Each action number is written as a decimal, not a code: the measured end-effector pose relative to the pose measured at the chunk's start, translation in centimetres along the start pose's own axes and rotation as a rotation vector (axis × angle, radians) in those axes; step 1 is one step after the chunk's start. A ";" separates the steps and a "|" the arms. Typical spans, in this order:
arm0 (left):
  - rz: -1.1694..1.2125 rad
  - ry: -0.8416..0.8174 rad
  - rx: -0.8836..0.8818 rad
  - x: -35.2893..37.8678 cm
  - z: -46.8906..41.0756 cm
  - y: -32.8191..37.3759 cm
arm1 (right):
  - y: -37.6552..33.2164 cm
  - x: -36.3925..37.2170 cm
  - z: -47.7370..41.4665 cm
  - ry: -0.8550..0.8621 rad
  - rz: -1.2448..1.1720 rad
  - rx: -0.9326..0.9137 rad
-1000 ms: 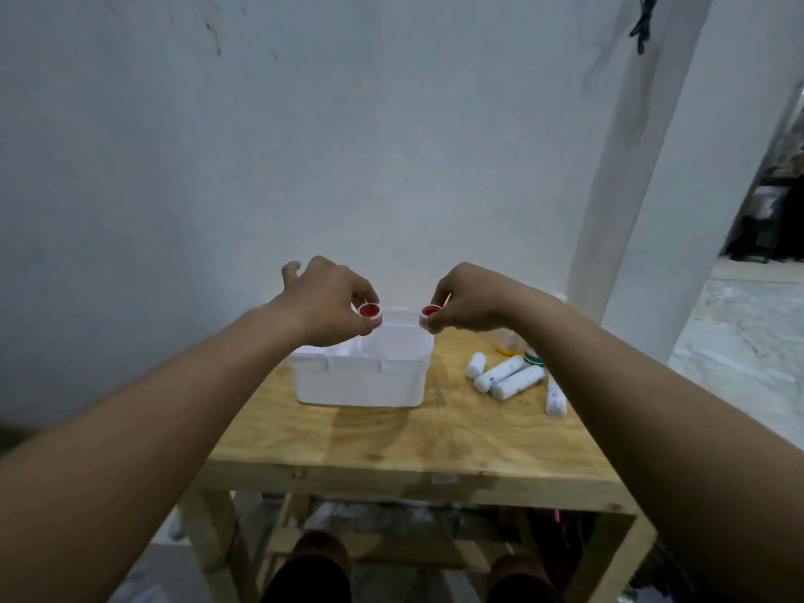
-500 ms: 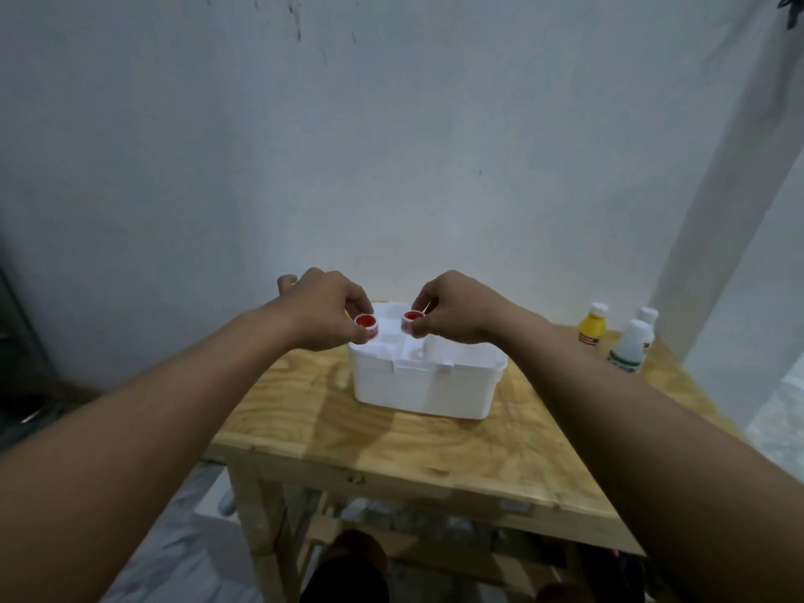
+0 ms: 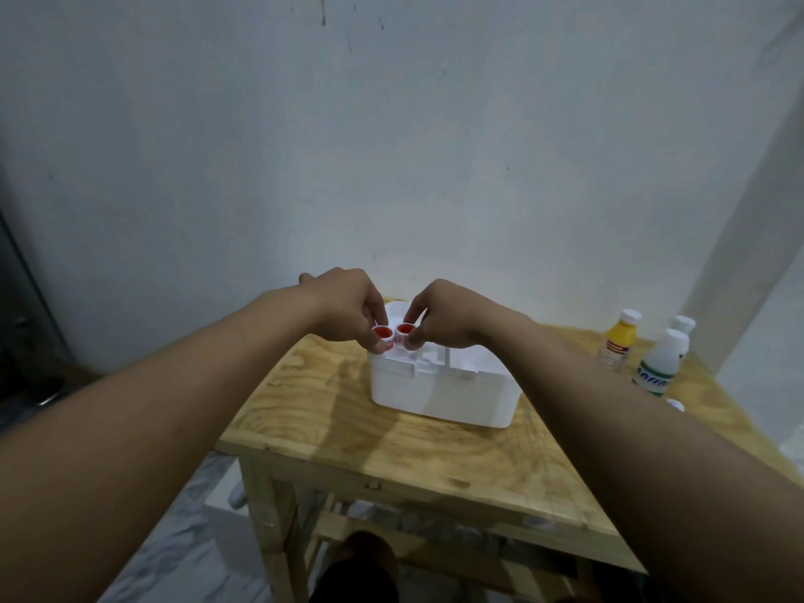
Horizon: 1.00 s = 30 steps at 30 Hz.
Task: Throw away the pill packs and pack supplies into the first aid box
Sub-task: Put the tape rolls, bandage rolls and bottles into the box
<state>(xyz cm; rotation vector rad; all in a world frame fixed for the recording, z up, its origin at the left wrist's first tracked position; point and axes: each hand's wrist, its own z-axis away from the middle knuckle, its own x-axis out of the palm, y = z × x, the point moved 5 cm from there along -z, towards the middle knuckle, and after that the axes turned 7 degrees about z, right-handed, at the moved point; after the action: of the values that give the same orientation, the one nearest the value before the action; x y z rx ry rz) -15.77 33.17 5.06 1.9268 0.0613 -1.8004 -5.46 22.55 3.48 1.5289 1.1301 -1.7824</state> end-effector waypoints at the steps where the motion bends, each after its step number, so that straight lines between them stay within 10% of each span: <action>1: 0.003 -0.013 -0.002 0.0 0.0 0.0 | -0.1 0.1 -0.1 -0.009 0.016 0.002; 30: 0.108 -0.129 -0.023 0.1 -1.1 0.6 | 1.5 -1.1 1.0 0.029 0.042 0.051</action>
<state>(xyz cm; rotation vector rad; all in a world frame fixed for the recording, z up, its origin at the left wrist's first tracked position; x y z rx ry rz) -14.50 33.08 5.14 1.7586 -0.0644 -1.8391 -4.47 20.81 4.12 1.6015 1.0651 -1.7792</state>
